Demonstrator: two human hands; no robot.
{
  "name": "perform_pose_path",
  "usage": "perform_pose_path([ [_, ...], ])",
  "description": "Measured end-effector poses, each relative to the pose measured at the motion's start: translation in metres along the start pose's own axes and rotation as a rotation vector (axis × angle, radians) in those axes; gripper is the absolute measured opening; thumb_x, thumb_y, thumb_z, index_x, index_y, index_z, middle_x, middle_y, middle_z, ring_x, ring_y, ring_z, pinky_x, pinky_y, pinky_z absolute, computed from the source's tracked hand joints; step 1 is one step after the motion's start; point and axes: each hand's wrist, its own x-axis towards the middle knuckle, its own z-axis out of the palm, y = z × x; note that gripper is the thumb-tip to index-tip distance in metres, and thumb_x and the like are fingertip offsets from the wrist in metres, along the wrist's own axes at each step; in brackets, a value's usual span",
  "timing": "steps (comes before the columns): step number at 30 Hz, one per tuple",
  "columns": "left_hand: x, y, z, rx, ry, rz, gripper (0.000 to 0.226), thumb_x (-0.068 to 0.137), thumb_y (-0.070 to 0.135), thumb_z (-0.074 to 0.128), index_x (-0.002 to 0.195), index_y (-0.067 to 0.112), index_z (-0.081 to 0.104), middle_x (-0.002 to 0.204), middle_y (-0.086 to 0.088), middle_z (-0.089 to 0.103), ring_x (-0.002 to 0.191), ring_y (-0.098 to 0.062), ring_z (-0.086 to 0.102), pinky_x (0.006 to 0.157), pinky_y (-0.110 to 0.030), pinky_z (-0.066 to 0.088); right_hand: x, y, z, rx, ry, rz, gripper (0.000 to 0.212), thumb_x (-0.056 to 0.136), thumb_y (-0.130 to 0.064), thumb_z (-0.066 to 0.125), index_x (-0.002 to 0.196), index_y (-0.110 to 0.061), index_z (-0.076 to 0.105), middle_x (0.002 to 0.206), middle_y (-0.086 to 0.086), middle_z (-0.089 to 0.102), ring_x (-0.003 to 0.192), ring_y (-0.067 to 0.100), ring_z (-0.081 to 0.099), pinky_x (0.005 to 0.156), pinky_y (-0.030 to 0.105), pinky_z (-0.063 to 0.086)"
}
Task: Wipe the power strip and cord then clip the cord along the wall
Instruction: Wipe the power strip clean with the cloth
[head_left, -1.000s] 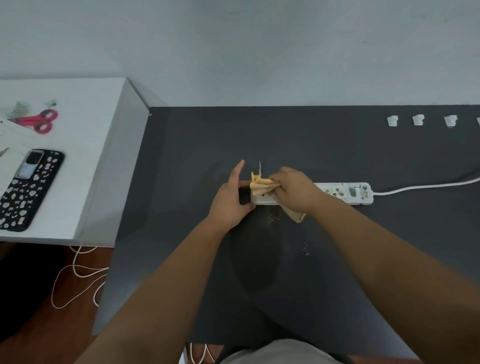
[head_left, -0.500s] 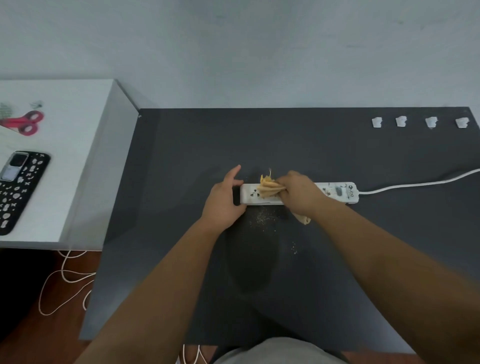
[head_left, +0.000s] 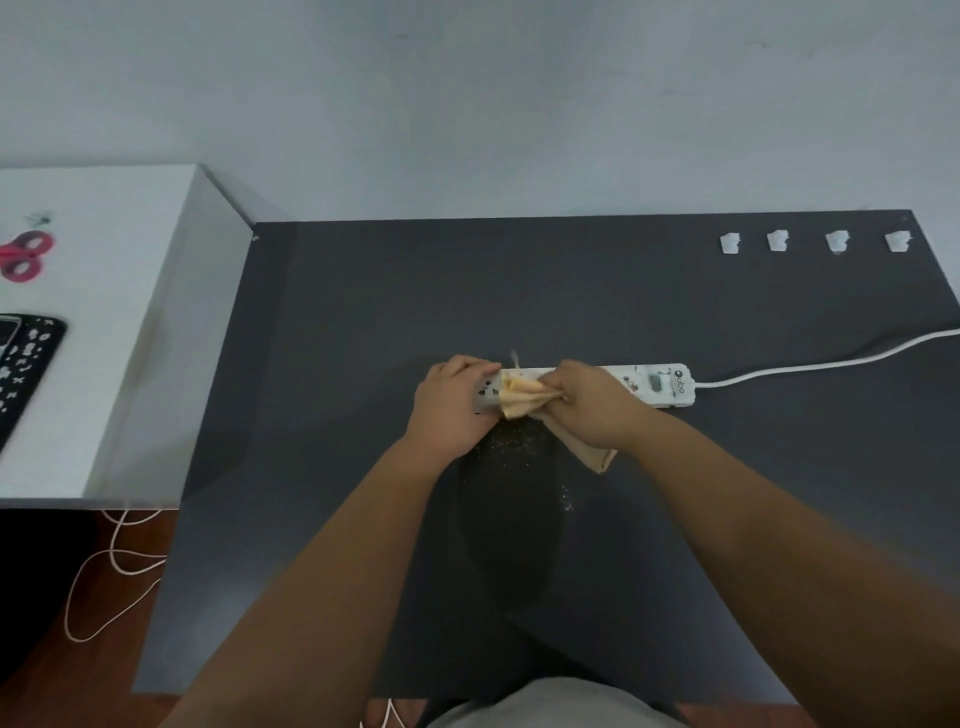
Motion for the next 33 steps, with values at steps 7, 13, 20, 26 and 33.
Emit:
perform_pose_path([
  [7, 0.003, 0.006, -0.001, -0.013, -0.018, -0.034, 0.056, 0.078, 0.029, 0.07, 0.132, 0.028, 0.055, 0.13, 0.006, 0.052, 0.124, -0.024, 0.041, 0.104, -0.039, 0.038, 0.006, 0.014, 0.003, -0.025, 0.136, 0.11, 0.015, 0.089, -0.011, 0.052, 0.094, -0.007, 0.066, 0.087, 0.005, 0.046, 0.084, 0.028, 0.056, 0.068, 0.026, 0.034],
  [13, 0.004, 0.008, 0.0, 0.004, -0.017, -0.028, 0.058, 0.077, 0.028, 0.069, 0.133, 0.028, 0.055, 0.13, 0.006, 0.051, 0.124, -0.025, 0.042, 0.104, -0.04, 0.037, 0.0, 0.019, -0.009, 0.101, 0.254, 0.144, 0.014, 0.089, -0.016, 0.057, 0.081, -0.006, 0.062, 0.077, 0.002, 0.045, 0.072, 0.021, 0.049, 0.061, 0.025, 0.025],
  [20, 0.005, 0.021, 0.013, -0.005, -0.032, 0.024, 0.061, 0.076, 0.035, 0.071, 0.134, 0.028, 0.053, 0.132, 0.008, 0.052, 0.125, -0.022, 0.044, 0.103, -0.04, 0.039, -0.016, 0.021, 0.005, 0.03, 0.072, 0.073, 0.016, 0.09, -0.019, 0.057, 0.087, -0.005, 0.064, 0.085, 0.008, 0.05, 0.08, 0.025, 0.055, 0.066, 0.027, 0.034],
  [26, 0.006, 0.024, 0.011, 0.031, -0.039, 0.037, 0.067, 0.079, 0.04, 0.069, 0.141, 0.029, 0.046, 0.14, 0.007, 0.047, 0.132, -0.02, 0.038, 0.111, -0.044, 0.029, -0.016, 0.042, -0.018, 0.106, 0.388, 0.258, 0.016, 0.091, -0.019, 0.054, 0.092, -0.01, 0.067, 0.082, 0.005, 0.049, 0.075, 0.022, 0.052, 0.066, 0.028, 0.033],
  [33, 0.013, 0.03, 0.013, 0.042, -0.06, 0.081, 0.065, 0.079, 0.038, 0.07, 0.139, 0.027, 0.048, 0.139, 0.005, 0.052, 0.138, -0.023, 0.037, 0.113, -0.043, 0.028, -0.03, 0.037, 0.005, 0.069, 0.186, 0.111, 0.013, 0.089, -0.019, 0.059, 0.086, -0.008, 0.065, 0.082, 0.004, 0.051, 0.076, 0.022, 0.053, 0.066, 0.027, 0.033],
])
